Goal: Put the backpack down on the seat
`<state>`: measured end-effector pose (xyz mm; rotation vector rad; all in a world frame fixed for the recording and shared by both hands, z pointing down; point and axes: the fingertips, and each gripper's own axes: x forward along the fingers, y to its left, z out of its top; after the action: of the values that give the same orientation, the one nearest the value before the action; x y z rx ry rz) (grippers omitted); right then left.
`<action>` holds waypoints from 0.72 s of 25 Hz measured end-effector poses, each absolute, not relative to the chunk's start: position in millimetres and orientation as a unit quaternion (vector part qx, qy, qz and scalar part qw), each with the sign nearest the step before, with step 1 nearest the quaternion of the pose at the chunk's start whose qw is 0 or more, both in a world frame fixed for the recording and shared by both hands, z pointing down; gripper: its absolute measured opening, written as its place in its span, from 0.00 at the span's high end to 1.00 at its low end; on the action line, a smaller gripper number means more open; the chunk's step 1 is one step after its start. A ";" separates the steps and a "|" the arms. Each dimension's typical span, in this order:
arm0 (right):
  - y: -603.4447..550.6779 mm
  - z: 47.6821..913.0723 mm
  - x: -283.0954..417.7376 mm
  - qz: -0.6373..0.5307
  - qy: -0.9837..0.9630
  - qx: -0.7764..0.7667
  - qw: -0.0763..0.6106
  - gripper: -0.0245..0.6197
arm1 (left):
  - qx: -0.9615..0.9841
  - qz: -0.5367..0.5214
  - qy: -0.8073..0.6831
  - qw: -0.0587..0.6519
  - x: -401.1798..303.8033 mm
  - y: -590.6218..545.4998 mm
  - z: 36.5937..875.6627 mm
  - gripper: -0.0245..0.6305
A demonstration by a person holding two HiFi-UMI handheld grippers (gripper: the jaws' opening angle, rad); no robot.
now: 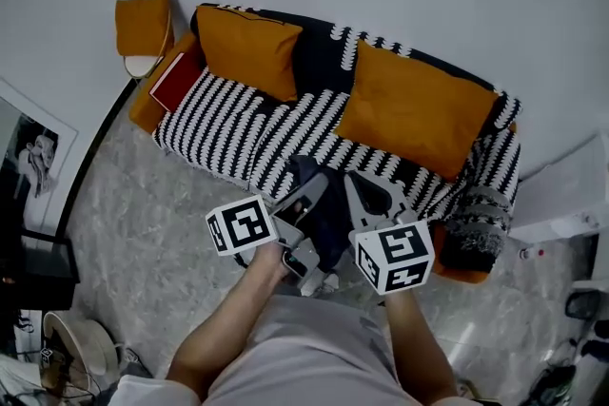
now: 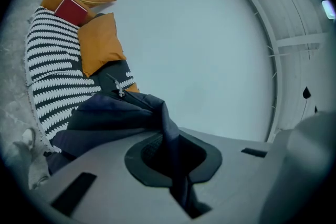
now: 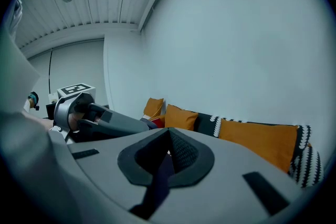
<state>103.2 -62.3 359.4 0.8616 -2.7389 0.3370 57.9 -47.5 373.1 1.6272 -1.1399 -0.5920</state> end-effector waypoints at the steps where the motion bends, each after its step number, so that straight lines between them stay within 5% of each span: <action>1: -64.7 359.8 103.3 0.115 -0.940 0.296 0.124 0.96 | 0.675 -0.247 -0.475 0.508 56.4 -49.3 373.9 0.94; 18: -166.6 379.8 29.8 0.121 -0.932 0.311 0.141 0.96 | 0.676 -0.242 -0.464 0.519 -20.7 -151.1 395.1 0.94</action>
<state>29.8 -166.6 379.8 0.8972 -2.6924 0.3490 -20.7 -151.1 395.1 1.6222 -1.1132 -0.5797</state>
